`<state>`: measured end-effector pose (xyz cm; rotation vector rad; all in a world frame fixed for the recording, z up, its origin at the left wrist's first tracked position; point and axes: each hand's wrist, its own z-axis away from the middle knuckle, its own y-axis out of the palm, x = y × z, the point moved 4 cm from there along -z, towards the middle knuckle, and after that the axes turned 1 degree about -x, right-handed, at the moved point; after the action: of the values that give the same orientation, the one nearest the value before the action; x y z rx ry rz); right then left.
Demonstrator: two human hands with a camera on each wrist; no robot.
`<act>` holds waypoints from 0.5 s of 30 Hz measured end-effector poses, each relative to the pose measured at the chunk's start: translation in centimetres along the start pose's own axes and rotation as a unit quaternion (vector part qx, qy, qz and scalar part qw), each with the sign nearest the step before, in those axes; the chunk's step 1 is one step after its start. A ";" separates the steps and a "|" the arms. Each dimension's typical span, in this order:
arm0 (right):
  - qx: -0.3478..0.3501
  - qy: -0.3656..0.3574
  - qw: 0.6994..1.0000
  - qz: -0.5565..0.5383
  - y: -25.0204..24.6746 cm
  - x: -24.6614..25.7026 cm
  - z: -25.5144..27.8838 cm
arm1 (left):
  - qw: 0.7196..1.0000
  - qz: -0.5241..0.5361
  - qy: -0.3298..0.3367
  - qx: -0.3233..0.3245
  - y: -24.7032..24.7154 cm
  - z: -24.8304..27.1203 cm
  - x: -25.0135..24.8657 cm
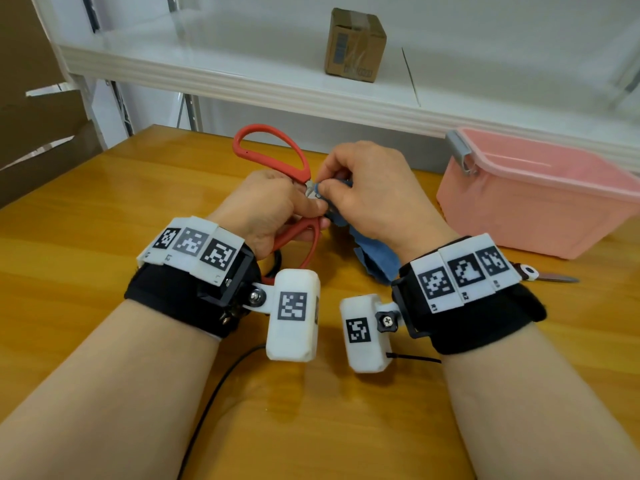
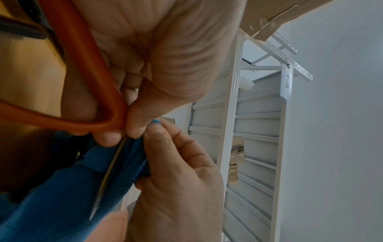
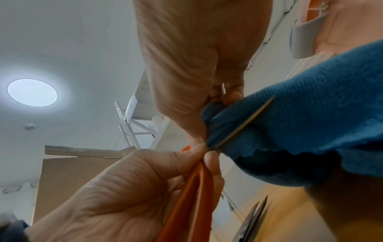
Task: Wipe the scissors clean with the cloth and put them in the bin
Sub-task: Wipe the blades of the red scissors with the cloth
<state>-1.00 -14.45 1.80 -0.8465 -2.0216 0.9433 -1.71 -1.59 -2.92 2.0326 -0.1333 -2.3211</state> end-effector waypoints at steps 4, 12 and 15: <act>-0.004 0.009 1.000 -0.006 0.1 0.3 0.0 | 1.000 0.017 -0.004 0.003 0.0 -0.1 0.0; -0.013 0.037 0.999 0.009 0.1 0.4 0.1 | 0.999 0.034 -0.005 0.006 0.3 0.1 -0.2; -0.021 0.041 0.999 0.027 0.2 0.4 0.0 | 0.999 0.041 -0.009 0.003 0.4 0.2 -0.2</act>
<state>-1.11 -14.05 1.80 -0.9514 -1.9632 0.8841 -1.92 -1.93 -2.66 1.9694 -0.2194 -2.2929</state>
